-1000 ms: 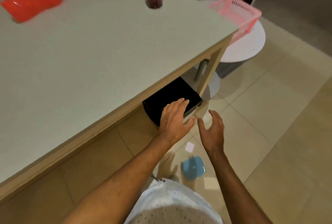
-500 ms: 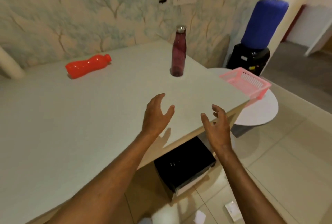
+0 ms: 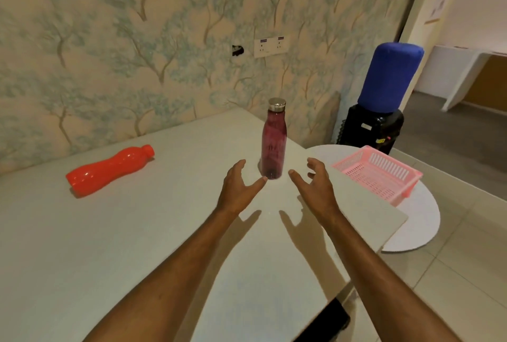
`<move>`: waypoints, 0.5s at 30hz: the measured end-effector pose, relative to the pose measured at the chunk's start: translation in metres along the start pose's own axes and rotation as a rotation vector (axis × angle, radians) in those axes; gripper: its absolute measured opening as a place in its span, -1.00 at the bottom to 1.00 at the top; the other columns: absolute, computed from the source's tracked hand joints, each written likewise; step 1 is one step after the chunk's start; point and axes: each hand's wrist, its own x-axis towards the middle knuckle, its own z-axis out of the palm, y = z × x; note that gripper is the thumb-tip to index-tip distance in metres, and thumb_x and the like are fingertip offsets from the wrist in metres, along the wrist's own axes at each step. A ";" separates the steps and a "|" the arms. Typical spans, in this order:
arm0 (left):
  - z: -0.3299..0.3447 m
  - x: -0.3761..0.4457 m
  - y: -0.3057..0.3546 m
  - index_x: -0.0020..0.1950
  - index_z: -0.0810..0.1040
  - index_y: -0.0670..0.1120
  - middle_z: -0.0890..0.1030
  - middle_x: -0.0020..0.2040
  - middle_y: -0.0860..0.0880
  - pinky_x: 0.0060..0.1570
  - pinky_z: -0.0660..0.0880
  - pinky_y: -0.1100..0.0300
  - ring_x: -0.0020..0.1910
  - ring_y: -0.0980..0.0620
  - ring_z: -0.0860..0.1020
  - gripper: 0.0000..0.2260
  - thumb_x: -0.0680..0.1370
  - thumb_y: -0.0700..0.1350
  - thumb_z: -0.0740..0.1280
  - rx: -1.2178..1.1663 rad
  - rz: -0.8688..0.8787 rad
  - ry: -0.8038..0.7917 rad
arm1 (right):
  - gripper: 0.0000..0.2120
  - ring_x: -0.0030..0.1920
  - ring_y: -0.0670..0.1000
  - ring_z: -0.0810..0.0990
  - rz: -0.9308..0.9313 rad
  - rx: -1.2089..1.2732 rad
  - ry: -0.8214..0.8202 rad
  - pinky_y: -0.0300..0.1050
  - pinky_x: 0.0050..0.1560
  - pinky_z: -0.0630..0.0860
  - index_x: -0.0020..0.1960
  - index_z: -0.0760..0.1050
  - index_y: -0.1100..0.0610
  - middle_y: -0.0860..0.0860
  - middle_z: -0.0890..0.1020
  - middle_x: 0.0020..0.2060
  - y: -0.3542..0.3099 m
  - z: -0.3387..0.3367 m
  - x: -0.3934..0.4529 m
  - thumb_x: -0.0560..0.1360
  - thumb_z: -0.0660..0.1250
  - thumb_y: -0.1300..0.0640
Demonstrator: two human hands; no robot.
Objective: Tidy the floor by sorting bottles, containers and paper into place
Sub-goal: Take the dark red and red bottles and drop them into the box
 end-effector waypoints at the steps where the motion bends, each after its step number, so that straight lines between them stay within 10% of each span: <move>1: 0.004 0.015 -0.001 0.61 0.22 0.03 0.32 0.59 -0.03 0.40 0.45 -0.07 0.51 -0.07 0.37 -0.16 0.44 0.28 0.48 -0.012 -0.013 -0.014 | -0.27 0.47 0.10 0.43 0.009 -0.002 -0.006 0.05 0.37 0.46 0.58 0.24 0.04 0.04 0.35 0.56 -0.003 0.007 0.012 0.54 0.45 -0.15; 15: 0.053 0.150 0.014 0.59 0.21 0.07 0.39 0.51 -0.05 0.39 0.48 -0.12 0.46 -0.08 0.42 -0.11 0.36 0.04 0.62 -0.195 0.052 -0.166 | -0.15 0.47 0.05 0.42 -0.008 -0.023 0.024 0.09 0.45 0.43 0.57 0.24 0.03 0.04 0.41 0.51 -0.040 0.063 0.145 0.43 0.55 -0.19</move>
